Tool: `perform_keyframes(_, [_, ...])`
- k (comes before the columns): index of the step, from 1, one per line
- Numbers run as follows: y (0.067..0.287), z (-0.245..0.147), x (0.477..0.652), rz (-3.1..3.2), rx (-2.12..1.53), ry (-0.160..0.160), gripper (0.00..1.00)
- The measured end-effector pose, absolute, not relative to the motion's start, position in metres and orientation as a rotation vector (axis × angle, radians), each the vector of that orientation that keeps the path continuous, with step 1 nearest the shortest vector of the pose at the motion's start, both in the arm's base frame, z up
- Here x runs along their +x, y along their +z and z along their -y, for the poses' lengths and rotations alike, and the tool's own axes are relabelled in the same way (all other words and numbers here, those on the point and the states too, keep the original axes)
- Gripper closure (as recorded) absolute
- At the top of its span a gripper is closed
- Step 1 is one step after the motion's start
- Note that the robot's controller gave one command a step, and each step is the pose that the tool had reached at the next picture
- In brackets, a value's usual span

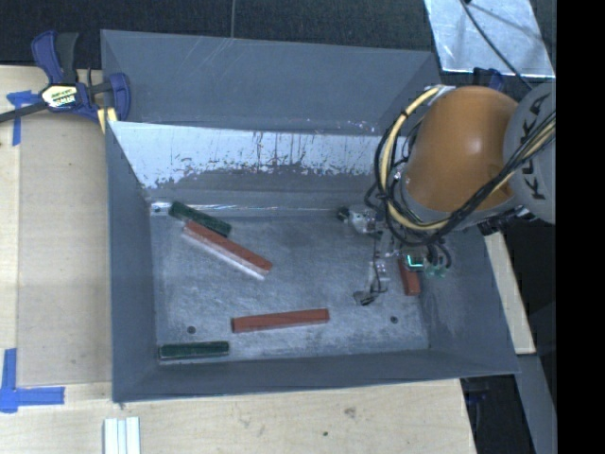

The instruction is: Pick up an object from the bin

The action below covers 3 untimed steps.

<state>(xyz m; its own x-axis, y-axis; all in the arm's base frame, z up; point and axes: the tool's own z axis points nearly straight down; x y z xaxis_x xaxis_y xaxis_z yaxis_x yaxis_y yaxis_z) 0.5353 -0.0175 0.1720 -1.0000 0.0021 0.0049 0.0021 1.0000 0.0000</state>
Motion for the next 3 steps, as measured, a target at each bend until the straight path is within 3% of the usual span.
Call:
perform_keyframes(1, [0.066,-0.023,0.492,3.136,0.123,-0.002,0.0])
perform_keyframes(2, [0.072,-0.022,0.496,3.147,0.121,-0.001,1.0])
perform_keyframes(3, [0.174,0.012,0.487,3.148,0.148,0.004,1.0])
